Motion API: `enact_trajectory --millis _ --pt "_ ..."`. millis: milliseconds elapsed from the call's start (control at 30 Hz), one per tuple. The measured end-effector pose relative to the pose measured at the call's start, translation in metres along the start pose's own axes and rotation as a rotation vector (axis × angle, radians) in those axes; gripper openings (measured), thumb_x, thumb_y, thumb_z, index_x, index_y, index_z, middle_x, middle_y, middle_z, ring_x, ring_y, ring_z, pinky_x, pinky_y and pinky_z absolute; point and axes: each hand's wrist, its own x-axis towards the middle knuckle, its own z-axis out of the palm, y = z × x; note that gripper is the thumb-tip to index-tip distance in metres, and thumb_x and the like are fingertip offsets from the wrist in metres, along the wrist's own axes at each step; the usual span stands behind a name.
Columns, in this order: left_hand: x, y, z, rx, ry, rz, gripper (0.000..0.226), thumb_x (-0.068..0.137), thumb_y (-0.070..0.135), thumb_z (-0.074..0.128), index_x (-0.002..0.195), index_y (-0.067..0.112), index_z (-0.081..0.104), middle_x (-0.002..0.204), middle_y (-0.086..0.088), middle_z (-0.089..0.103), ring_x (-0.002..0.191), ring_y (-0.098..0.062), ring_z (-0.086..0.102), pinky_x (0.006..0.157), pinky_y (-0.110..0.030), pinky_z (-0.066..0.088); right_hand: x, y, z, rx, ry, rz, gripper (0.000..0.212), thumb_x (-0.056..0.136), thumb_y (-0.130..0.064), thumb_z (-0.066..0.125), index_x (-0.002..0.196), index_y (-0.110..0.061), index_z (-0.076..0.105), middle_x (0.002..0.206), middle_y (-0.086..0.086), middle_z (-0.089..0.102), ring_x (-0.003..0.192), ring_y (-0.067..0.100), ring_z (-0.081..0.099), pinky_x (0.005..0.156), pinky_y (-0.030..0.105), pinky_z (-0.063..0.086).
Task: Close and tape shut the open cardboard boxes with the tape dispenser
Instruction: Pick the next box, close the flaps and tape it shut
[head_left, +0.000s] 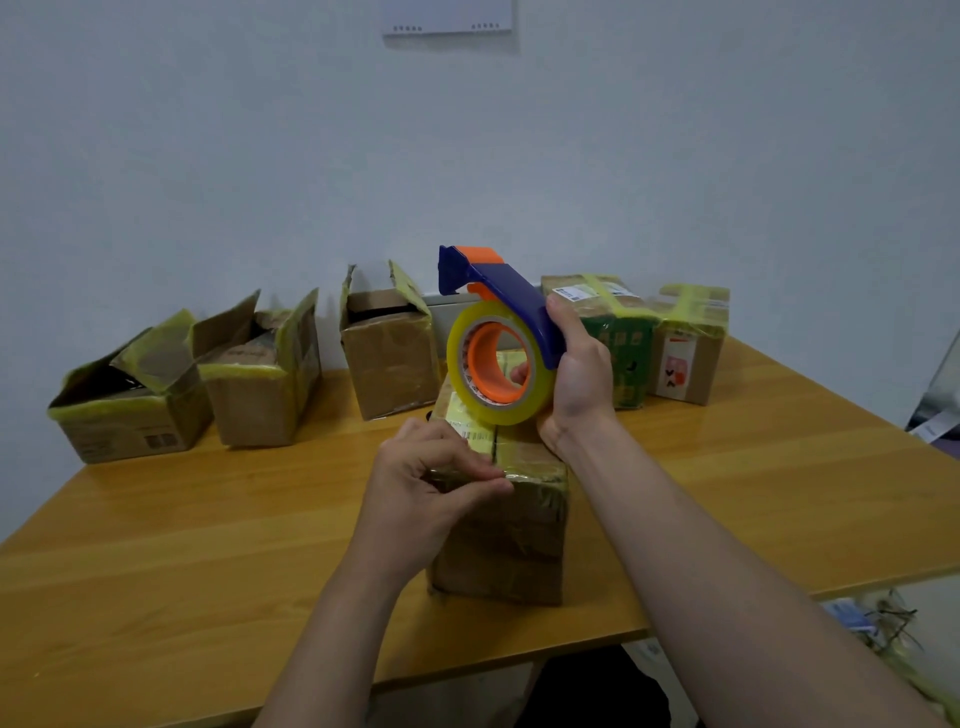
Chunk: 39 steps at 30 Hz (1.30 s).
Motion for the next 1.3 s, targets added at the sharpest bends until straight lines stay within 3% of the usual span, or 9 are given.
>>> enact_trajectory --millis 233,567,700,800,867,933,1033,1167,1300 --pt "0.003 0.009 0.006 0.160 -0.020 0.015 0.037 0.067 0.068 0.080 0.074 0.033 0.071 0.084 0.015 0.066 0.091 -0.009 0.056 0.085 -0.060 0.047 0.000 0.001 0.000 -0.020 -0.006 -0.001 0.031 0.101 -0.037 0.059 0.094 -0.009 0.073 0.076 0.001 0.072 0.067 0.016 0.065 0.057 0.028 0.053" --pt "0.006 0.019 0.016 0.200 0.016 -0.106 0.051 0.055 0.080 0.074 0.061 0.031 0.063 0.076 0.014 0.060 0.083 -0.010 0.057 0.083 -0.060 0.052 0.001 0.000 0.000 0.011 0.009 0.008 0.030 0.101 -0.037 0.060 0.091 -0.012 0.074 0.075 0.000 0.072 0.067 0.017 0.064 0.060 0.029 0.052" --pt "0.006 0.025 0.013 0.247 0.018 -0.136 0.052 0.052 0.081 0.075 0.058 0.031 0.060 0.073 0.014 0.060 0.081 -0.008 0.057 0.084 -0.058 0.053 0.002 0.000 -0.001 0.032 0.007 0.011 0.029 0.101 -0.037 0.059 0.093 -0.013 0.074 0.076 0.000 0.073 0.068 0.016 0.066 0.059 0.027 0.052" --pt "0.007 0.035 0.019 0.430 -0.020 -0.099 0.055 0.050 0.080 0.075 0.059 0.031 0.051 0.073 0.016 0.054 0.081 -0.002 0.050 0.089 -0.044 0.046 0.001 0.000 -0.001 0.054 0.006 0.025 0.029 0.101 -0.036 0.059 0.097 -0.012 0.074 0.078 0.000 0.073 0.068 0.015 0.067 0.057 0.027 0.052" --pt "0.006 0.038 0.024 0.445 0.022 -0.055 0.058 0.052 0.080 0.074 0.058 0.031 0.045 0.072 0.016 0.050 0.079 -0.002 0.047 0.084 -0.041 0.045 0.002 0.000 -0.001 0.061 -0.004 0.032 0.029 0.101 -0.037 0.059 0.096 -0.012 0.074 0.077 0.000 0.073 0.069 0.015 0.067 0.058 0.028 0.052" --pt "0.003 0.036 0.030 0.400 0.051 -0.016 0.049 0.060 0.073 0.078 0.061 0.032 0.051 0.074 0.018 0.052 0.081 -0.003 0.050 0.083 -0.040 0.045 0.002 -0.001 -0.002 0.070 -0.008 0.042 0.030 0.101 -0.038 0.059 0.095 -0.012 0.075 0.078 0.001 0.073 0.068 0.015 0.066 0.059 0.028 0.052" --pt "-0.006 0.029 0.038 0.355 0.021 0.167 0.015 0.076 0.050 0.080 0.082 0.036 0.077 0.090 0.023 0.063 0.092 -0.003 0.055 0.083 -0.037 0.046 0.003 -0.002 -0.002 0.072 0.001 0.064 0.034 0.101 -0.039 0.058 0.100 -0.010 0.076 0.079 0.002 0.073 0.067 0.015 0.066 0.059 0.027 0.052" --pt "-0.009 0.020 0.039 0.336 0.020 0.237 0.026 0.081 0.044 0.077 0.106 0.037 0.081 0.094 0.022 0.065 0.092 -0.005 0.052 0.073 -0.035 0.048 0.004 -0.001 -0.004 0.082 0.006 0.082 0.037 0.101 -0.041 0.058 0.101 -0.008 0.076 0.079 0.003 0.072 0.067 0.016 0.064 0.060 0.028 0.053" --pt "-0.002 0.021 0.037 0.381 -0.005 0.273 0.020 0.079 0.042 0.082 0.096 0.033 0.084 0.082 0.019 0.063 0.080 -0.006 0.048 0.065 -0.026 0.040 0.004 -0.002 -0.004 0.090 0.022 0.084 0.037 0.101 -0.041 0.058 0.104 -0.009 0.076 0.081 0.003 0.074 0.073 0.016 0.067 0.065 0.029 0.056"
